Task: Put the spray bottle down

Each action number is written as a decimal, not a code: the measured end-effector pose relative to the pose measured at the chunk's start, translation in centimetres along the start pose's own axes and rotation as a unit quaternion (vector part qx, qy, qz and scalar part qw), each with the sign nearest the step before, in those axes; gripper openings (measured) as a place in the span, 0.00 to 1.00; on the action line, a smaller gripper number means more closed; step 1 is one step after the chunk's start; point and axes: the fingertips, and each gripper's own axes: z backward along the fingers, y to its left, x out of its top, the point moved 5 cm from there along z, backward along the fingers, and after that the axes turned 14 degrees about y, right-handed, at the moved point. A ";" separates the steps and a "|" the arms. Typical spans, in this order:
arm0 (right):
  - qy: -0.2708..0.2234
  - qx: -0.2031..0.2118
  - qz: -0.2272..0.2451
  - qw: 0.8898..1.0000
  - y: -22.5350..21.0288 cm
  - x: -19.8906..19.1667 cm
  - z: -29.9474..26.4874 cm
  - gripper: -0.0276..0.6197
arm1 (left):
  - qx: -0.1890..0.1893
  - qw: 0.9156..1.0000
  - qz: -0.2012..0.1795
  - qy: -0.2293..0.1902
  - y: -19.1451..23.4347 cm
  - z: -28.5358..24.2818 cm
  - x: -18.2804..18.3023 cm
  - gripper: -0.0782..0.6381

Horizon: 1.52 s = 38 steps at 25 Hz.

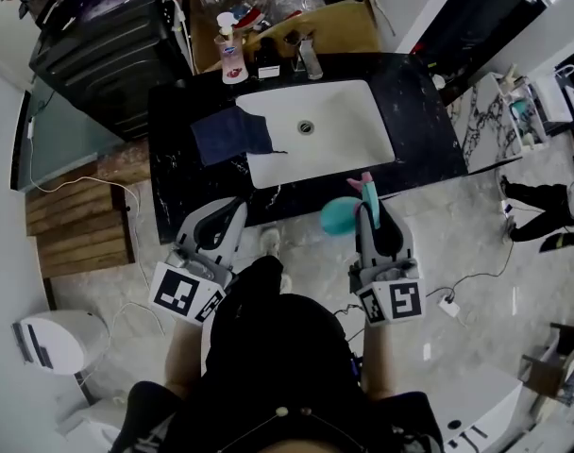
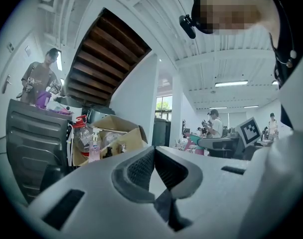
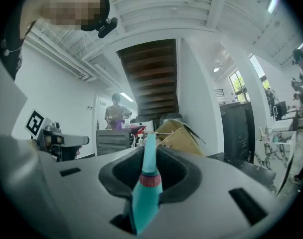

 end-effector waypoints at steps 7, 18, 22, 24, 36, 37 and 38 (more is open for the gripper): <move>-0.016 -0.050 -0.015 0.998 -2.6 1.0 -6.0 0.18 | -0.005 1.000 0.015 0.009 5.1 -4.4 0.6 0.12; -0.007 -0.055 -0.012 0.998 -6.3 1.4 -12.2 0.18 | -0.012 0.999 0.019 0.027 7.5 -7.8 1.1 0.12; -0.008 -0.045 -0.009 0.999 -8.3 1.9 -14.9 0.18 | 0.013 0.999 0.027 0.030 8.4 -8.5 1.1 0.12; -0.004 -0.037 -0.009 0.999 -9.4 2.0 -16.2 0.18 | 0.028 0.998 0.037 0.030 8.9 -8.9 1.3 0.12; 0.016 -0.026 0.001 1.000 -17.0 3.1 -25.2 0.18 | 0.085 0.994 0.052 0.050 10.1 -13.3 2.8 0.12; 0.017 -0.030 0.005 0.999 -17.7 3.1 -25.7 0.18 | 0.086 0.993 0.053 0.053 10.2 -13.7 2.7 0.12; 0.019 -0.035 0.010 0.999 -18.5 3.2 -26.1 0.18 | 0.087 0.993 0.055 0.055 10.2 -14.1 2.7 0.12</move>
